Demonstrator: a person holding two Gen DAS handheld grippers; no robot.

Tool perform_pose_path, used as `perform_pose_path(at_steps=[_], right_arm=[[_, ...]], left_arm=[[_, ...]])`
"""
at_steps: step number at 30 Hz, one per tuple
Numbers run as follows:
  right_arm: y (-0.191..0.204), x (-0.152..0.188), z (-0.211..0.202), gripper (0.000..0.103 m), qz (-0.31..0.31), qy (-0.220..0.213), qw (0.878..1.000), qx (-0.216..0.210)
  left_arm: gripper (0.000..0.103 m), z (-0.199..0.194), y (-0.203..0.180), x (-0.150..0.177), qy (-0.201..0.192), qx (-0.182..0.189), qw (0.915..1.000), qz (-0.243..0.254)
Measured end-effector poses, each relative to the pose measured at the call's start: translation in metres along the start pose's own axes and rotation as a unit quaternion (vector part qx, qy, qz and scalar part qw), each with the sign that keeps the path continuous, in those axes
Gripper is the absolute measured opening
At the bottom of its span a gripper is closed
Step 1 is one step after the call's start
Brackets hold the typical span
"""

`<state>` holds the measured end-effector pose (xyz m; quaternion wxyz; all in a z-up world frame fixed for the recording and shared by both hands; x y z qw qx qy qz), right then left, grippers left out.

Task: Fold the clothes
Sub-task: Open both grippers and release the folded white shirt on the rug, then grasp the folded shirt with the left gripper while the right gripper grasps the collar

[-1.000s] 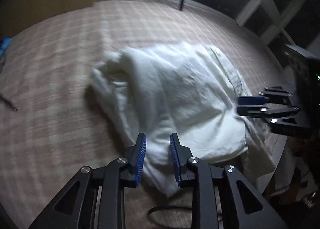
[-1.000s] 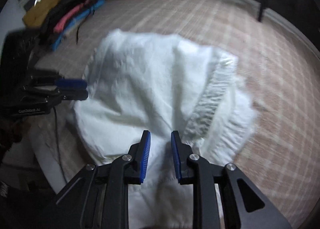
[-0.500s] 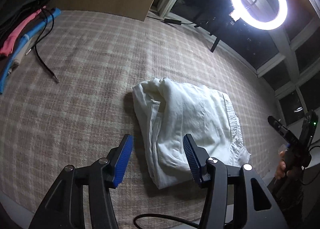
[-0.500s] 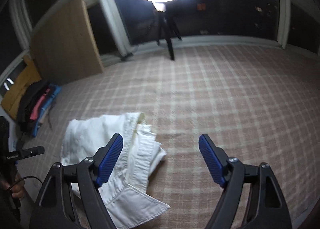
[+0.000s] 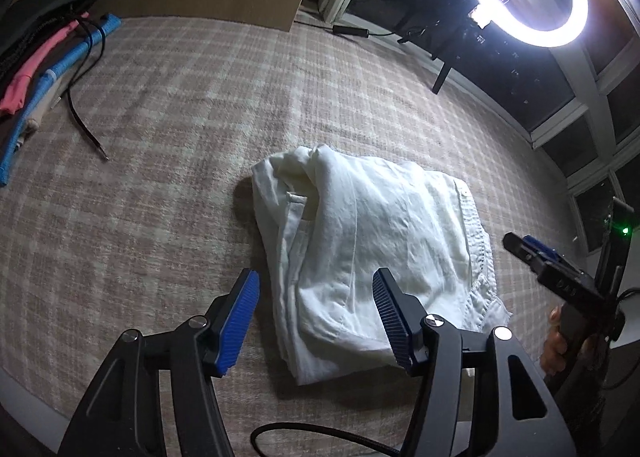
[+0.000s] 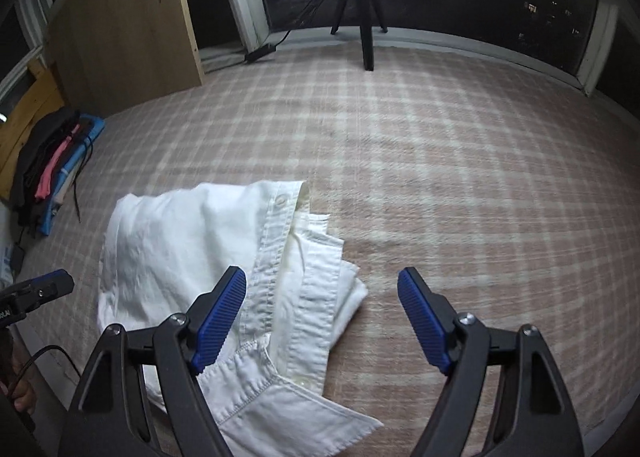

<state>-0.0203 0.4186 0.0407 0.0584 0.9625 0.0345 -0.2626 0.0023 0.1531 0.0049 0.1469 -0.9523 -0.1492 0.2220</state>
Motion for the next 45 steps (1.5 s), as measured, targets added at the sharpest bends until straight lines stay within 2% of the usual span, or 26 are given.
perform_pose_path(at_steps=[4,6,12,15,21,25,27,29,31,33,34,35,36,39,40,42,45], right_arm=[[0.001,0.003,0.008,0.078,-0.014,0.009,1.000,0.012],[-0.002,0.004,0.011,0.078,-0.017,0.013,1.000,0.009],[-0.016,0.007,0.026,0.078,0.002,0.044,0.998,-0.050],[-0.019,0.007,0.033,0.078,0.000,0.055,0.996,-0.065],[-0.015,0.016,0.049,0.078,-0.009,0.086,0.991,-0.103],[-0.014,0.021,0.045,0.079,-0.021,0.075,0.990,-0.116],[-0.012,0.023,0.042,0.079,-0.026,0.076,0.989,-0.124],[-0.005,0.025,0.039,0.075,-0.032,0.086,0.984,-0.154],[0.005,0.028,0.037,0.070,-0.048,0.094,0.979,-0.175],[0.013,0.030,0.037,0.065,-0.064,0.095,0.977,-0.180],[0.015,0.030,0.037,0.050,-0.064,0.097,0.975,-0.187],[0.017,0.031,0.037,0.047,-0.063,0.099,0.974,-0.195],[0.019,0.031,0.037,0.046,-0.063,0.100,0.973,-0.199],[0.022,0.030,0.036,0.041,-0.067,0.100,0.971,-0.206],[0.023,0.028,0.034,0.037,-0.063,0.099,0.970,-0.211],[0.023,0.026,0.030,0.031,-0.055,0.096,0.969,-0.222],[0.023,0.022,0.024,0.023,-0.043,0.091,0.966,-0.238]], left_arm=[[0.058,0.006,-0.003,0.000,0.008,-0.021,0.9996,0.016],[0.058,0.011,-0.002,-0.002,0.013,-0.019,0.9996,0.013],[0.059,0.033,0.004,-0.012,0.035,0.001,0.9991,-0.021],[0.059,0.048,0.007,-0.018,0.041,-0.027,0.9987,-0.012],[0.059,0.066,0.009,-0.022,0.048,-0.028,0.9982,-0.024],[0.059,0.068,0.003,-0.021,0.043,-0.023,0.9985,-0.023],[0.062,0.070,-0.001,-0.021,0.047,-0.005,0.9985,-0.026],[0.062,0.072,-0.008,-0.021,0.050,0.000,0.9986,-0.018],[0.063,0.074,-0.016,-0.019,0.047,-0.012,0.9988,0.003],[0.062,0.074,-0.019,-0.019,0.045,-0.019,0.9988,0.009],[0.062,0.074,-0.019,-0.019,0.045,-0.016,0.9989,0.006],[0.061,0.074,-0.018,-0.020,0.045,-0.012,0.9989,0.001],[0.054,0.073,-0.017,-0.020,0.046,-0.005,0.9989,-0.002],[0.044,0.072,-0.017,-0.020,0.047,0.006,0.9989,-0.003],[0.040,0.072,-0.018,-0.020,0.047,0.009,0.9989,-0.003],[0.027,0.071,-0.017,-0.021,0.044,0.021,0.9988,-0.009],[0.015,0.070,-0.020,-0.022,0.035,0.034,0.9987,-0.013]])
Point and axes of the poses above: each gripper's, at about its wrist camera, not at the fingertips, and z roughly the way its jaws point, y to its left, x to its underside, the point moved 6 cm from there along z, roughly the way its jaws point, and after that the axes turned 2 degrees about z, right-handed, at the moved point
